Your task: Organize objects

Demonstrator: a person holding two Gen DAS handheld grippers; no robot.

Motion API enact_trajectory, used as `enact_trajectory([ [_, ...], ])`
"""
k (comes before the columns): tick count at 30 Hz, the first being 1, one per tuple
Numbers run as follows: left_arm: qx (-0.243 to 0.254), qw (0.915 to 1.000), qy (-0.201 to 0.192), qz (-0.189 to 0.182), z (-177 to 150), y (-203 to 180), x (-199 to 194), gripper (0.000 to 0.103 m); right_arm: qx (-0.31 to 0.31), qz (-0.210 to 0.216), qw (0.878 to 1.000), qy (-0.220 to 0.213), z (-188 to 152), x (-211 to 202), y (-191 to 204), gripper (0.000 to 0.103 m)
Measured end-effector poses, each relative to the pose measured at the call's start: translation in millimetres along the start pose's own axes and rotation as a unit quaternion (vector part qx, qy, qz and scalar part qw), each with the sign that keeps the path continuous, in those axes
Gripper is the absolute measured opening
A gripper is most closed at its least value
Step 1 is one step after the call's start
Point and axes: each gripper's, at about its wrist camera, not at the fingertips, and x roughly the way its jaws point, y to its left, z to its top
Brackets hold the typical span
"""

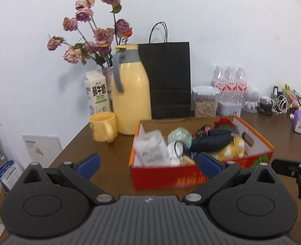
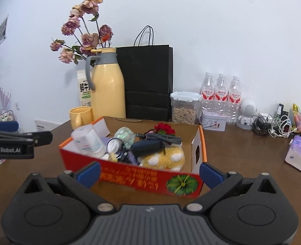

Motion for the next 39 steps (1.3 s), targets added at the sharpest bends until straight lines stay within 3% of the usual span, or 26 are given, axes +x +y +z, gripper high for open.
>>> enact_trajectory([
  [13, -0.015, 0.9985, 0.053, -0.006, -51, 5, -49, 0.103, 0.027, 0.012, 0.998, 0.049, -42, -36, 18, 0.103],
  [39, -0.019, 0.9983, 0.054, -0.007, -58, 3, -64, 0.103, 0.023, 0.020, 0.998, 0.053, -50, -50, 26, 0.103],
])
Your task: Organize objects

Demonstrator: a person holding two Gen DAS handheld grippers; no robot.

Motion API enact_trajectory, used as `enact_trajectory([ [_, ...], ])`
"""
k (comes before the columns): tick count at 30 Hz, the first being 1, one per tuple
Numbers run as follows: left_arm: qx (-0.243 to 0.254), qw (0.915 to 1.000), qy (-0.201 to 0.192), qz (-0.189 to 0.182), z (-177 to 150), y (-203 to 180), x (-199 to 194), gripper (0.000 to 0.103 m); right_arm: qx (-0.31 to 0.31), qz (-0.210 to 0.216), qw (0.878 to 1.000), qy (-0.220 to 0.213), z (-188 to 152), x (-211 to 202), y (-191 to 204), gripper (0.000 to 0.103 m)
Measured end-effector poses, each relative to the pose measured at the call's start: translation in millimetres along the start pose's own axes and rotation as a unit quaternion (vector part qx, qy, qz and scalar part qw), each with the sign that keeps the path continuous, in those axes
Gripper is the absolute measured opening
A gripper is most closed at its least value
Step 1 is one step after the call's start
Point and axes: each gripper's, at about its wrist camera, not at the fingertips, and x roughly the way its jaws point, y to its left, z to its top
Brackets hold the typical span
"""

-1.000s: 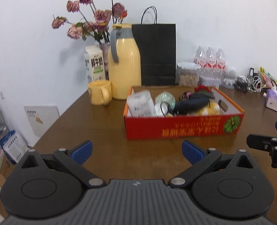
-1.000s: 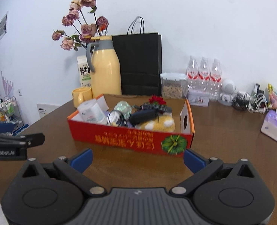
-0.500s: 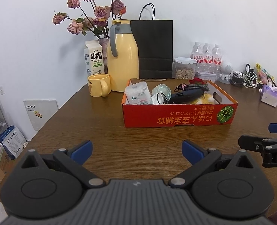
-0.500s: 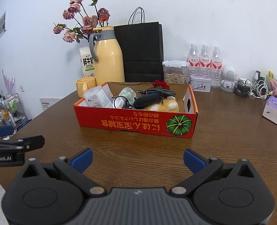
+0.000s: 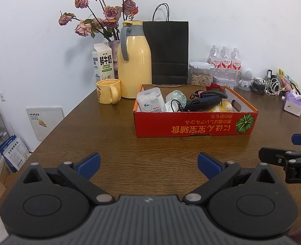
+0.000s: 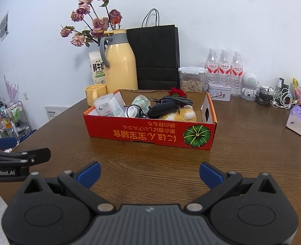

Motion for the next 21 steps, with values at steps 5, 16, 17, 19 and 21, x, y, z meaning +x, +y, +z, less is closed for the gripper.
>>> enact_trajectory([
  [5, 0.000, 1.0000, 0.001, 0.000, -0.6, 0.2, -1.0, 0.103, 0.000, -0.001, 1.000, 0.000, 0.0, -0.3, 0.2, 0.103],
  [16, 0.000, 1.0000, 0.002, 0.001, -1.2, 0.4, -0.5, 0.103, 0.000, -0.001, 1.000, 0.001, -0.8, -0.1, 0.0, 0.103],
  [17, 0.000, 1.0000, 0.002, 0.001, -1.1, 0.2, -0.2, 0.103, 0.000, -0.001, 1.000, 0.001, -0.8, -0.1, -0.1, 0.103],
  [19, 0.000, 1.0000, 0.003, 0.002, -1.9, 0.6, -0.4, 0.103, 0.000, -0.001, 1.000, 0.002, -0.9, 0.0, -0.1, 0.103],
  [21, 0.000, 1.0000, 0.004, 0.002, -1.5, -0.4, 1.1, 0.103, 0.001, -0.001, 1.000, 0.002, -1.1, 0.0, 0.0, 0.103],
])
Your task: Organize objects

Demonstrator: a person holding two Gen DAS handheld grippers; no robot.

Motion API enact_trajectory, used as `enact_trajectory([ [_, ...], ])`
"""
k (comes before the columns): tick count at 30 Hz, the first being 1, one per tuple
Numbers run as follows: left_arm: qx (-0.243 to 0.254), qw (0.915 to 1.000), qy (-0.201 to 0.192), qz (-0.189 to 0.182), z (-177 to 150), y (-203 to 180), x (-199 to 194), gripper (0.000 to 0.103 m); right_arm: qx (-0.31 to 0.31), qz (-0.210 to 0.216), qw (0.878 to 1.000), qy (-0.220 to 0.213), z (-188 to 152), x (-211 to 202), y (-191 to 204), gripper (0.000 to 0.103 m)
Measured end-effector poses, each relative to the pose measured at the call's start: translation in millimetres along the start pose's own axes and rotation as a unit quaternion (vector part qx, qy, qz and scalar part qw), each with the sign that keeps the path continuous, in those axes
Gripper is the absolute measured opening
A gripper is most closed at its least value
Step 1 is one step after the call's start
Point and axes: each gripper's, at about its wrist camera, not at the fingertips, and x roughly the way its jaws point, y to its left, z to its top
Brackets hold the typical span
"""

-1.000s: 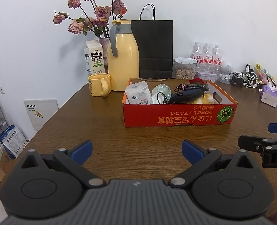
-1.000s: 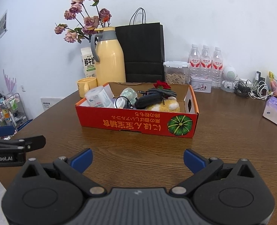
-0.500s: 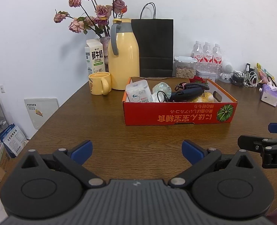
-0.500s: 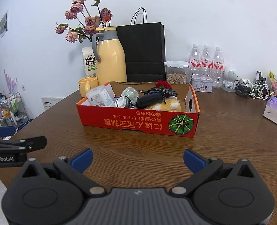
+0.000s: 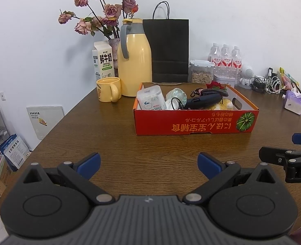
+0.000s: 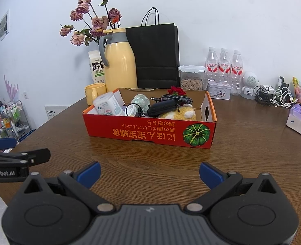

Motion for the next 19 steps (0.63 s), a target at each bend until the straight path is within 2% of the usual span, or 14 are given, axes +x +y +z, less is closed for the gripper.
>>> enact_trajectory([
  [19, 0.002, 1.0000, 0.003, 0.000, 0.0, -2.2, 1.6, 0.103, 0.000, 0.000, 1.000, 0.001, -1.8, 2.5, 0.3, 0.103],
])
